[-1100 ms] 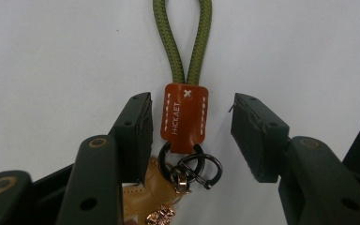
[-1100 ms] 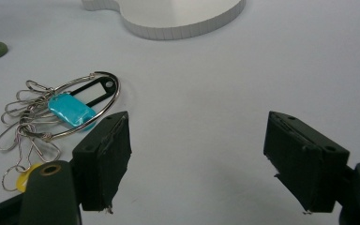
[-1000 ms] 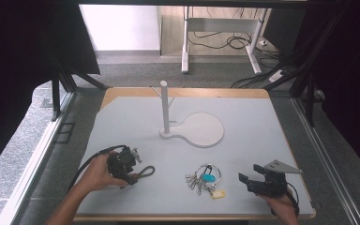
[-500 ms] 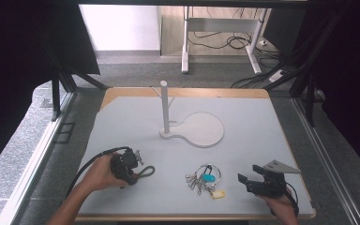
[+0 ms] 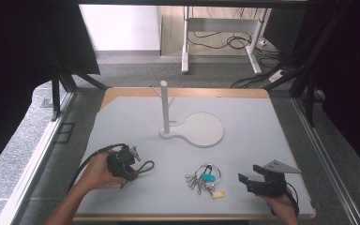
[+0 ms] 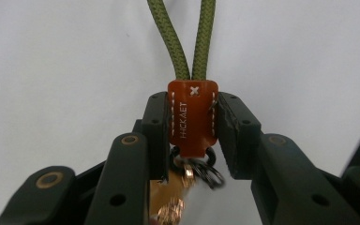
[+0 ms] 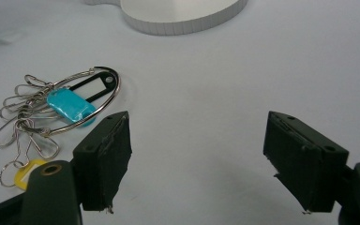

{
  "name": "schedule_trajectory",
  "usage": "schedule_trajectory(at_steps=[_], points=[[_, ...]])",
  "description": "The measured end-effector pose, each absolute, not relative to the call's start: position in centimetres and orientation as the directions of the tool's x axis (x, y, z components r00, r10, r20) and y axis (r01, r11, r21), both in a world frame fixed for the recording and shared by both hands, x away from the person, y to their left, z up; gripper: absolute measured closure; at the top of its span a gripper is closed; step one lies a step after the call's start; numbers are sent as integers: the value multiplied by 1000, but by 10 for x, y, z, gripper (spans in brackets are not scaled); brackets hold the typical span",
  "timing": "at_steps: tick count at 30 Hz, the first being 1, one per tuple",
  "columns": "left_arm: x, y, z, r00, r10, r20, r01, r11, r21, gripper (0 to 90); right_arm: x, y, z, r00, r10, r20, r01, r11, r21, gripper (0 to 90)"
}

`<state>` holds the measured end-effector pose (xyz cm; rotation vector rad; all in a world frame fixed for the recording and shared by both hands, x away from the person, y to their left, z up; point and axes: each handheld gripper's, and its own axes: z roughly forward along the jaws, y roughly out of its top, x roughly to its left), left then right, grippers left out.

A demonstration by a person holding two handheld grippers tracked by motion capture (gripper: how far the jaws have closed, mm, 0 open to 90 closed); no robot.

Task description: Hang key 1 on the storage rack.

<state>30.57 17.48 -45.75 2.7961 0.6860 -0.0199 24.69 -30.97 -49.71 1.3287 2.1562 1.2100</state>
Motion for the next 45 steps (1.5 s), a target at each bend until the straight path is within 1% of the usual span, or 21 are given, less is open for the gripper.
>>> schedule_trajectory(at_steps=[1,2,6,12,13,25,45], points=[[305,179,-449,883,462,-84,466,-837,287,664,247,-310,-497,-508,849,145,565,202,800,241],[305,179,-449,883,462,-84,466,-837,287,664,247,-310,-497,-508,848,148,567,200,799,242],[303,184,-436,872,478,-110,484,-801,353,664,247,-309,-497,-510,848,145,563,201,802,243],[302,191,-427,862,492,-119,495,-771,400,664,246,-309,-497,-508,849,146,567,202,799,243],[302,194,-424,848,512,-135,516,-741,430,664,246,-310,-498,-507,850,145,568,202,798,244],[304,205,-405,832,534,-151,530,-683,503,664,246,-310,-497,-505,850,146,567,200,799,247],[315,205,-384,814,559,-156,543,-639,544,664,246,-311,-498,-500,852,153,576,196,793,247]])
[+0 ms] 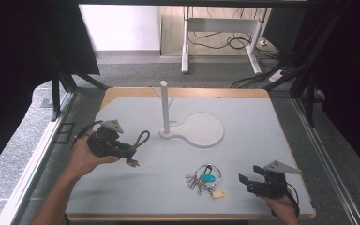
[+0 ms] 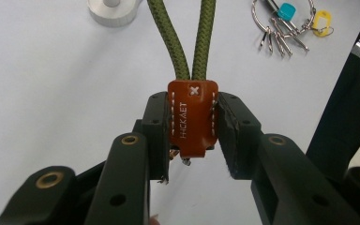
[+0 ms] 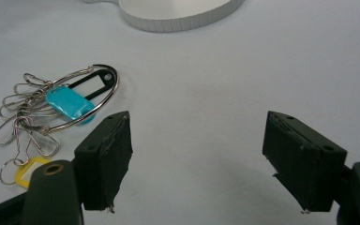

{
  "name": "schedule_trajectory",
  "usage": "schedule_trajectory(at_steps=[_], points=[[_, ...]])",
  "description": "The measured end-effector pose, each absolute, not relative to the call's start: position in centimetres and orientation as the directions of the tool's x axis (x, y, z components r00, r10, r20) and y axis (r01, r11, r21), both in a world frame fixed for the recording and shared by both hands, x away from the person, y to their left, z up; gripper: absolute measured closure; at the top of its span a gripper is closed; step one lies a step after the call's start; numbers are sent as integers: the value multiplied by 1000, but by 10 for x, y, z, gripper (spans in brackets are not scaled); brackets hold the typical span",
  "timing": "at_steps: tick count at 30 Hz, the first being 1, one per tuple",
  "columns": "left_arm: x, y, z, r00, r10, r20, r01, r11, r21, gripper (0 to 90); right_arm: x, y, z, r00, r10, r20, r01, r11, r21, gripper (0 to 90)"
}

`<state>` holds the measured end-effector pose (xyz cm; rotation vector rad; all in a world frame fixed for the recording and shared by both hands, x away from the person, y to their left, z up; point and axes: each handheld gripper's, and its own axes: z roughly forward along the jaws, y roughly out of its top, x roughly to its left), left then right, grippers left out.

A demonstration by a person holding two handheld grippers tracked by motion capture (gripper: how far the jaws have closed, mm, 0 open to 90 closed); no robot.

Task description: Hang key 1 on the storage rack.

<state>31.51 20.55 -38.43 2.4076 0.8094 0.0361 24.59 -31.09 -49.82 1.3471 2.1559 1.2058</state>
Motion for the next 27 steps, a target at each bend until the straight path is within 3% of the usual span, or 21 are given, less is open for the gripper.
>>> schedule_trajectory(at_steps=[27], points=[[348,208,-360,773,614,-161,582,-585,565,664,246,-311,-500,-496,853,159,586,194,787,248]])
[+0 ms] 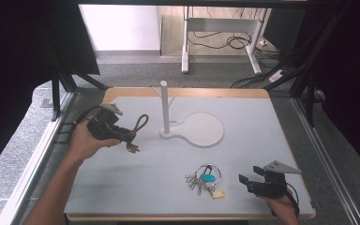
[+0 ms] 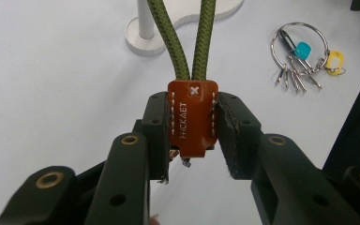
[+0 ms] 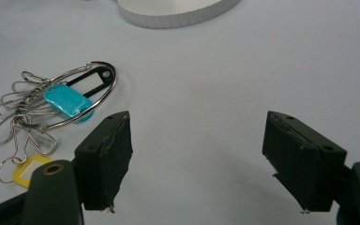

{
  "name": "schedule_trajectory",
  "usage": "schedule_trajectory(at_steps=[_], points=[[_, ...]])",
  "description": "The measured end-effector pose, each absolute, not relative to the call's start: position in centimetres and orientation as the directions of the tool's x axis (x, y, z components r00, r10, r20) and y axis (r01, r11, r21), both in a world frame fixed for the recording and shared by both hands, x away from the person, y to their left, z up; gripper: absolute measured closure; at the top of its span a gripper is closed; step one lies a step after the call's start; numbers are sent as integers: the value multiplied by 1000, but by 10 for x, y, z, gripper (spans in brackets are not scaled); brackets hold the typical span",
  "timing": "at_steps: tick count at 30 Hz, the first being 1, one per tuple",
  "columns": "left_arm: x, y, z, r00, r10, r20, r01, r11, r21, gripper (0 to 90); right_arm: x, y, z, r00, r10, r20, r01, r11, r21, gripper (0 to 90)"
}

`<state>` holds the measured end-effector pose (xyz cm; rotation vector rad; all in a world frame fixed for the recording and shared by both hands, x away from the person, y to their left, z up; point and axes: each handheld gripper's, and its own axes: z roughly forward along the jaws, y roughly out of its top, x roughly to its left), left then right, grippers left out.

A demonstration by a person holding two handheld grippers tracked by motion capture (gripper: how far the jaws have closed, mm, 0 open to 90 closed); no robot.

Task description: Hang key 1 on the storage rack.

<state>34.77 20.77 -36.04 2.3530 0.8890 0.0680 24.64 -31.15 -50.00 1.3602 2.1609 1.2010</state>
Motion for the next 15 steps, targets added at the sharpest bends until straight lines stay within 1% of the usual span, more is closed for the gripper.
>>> schedule_trajectory(at_steps=[15], points=[[368,198,-347,765,624,-157,591,-585,556,664,247,-309,-503,-501,850,161,591,201,781,249]])
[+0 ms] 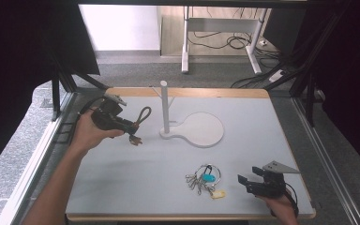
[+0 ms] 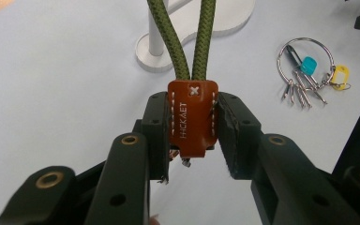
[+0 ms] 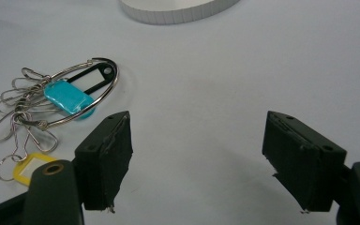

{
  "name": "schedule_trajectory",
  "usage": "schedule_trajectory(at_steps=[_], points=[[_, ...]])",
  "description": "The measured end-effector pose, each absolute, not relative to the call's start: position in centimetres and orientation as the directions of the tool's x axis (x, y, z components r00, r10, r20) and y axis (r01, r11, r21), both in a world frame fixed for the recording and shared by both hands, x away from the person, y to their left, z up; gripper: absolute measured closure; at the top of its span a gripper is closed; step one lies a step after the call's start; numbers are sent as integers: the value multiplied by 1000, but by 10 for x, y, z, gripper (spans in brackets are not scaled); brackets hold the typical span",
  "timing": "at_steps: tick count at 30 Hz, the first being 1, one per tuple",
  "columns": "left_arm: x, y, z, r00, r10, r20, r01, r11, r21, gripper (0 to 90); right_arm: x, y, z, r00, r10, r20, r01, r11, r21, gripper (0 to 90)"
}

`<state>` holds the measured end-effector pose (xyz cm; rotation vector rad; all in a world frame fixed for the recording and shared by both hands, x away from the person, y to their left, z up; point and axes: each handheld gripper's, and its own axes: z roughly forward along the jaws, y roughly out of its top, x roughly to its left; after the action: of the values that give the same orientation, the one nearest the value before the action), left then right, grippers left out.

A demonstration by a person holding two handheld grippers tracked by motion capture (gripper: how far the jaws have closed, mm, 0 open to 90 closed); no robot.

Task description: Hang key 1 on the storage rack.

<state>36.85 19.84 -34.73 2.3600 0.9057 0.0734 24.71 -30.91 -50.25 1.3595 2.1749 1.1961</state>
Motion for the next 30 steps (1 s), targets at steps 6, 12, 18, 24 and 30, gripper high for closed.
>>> schedule_trajectory(at_steps=[6,12,18,24,30], points=[[377,196,-340,761,630,-154,594,-580,558,664,247,-309,-503,-499,851,163,593,199,780,249],[381,195,-335,758,634,-153,593,-574,565,664,247,-309,-503,-500,851,162,594,201,779,250],[391,196,-332,749,642,-165,600,-552,579,664,248,-308,-504,-505,849,155,593,211,777,250],[395,198,-327,747,642,-171,600,-541,590,664,248,-307,-504,-504,850,153,593,212,777,251],[403,201,-326,736,650,-187,612,-523,593,664,248,-306,-505,-504,850,153,593,212,777,251]])
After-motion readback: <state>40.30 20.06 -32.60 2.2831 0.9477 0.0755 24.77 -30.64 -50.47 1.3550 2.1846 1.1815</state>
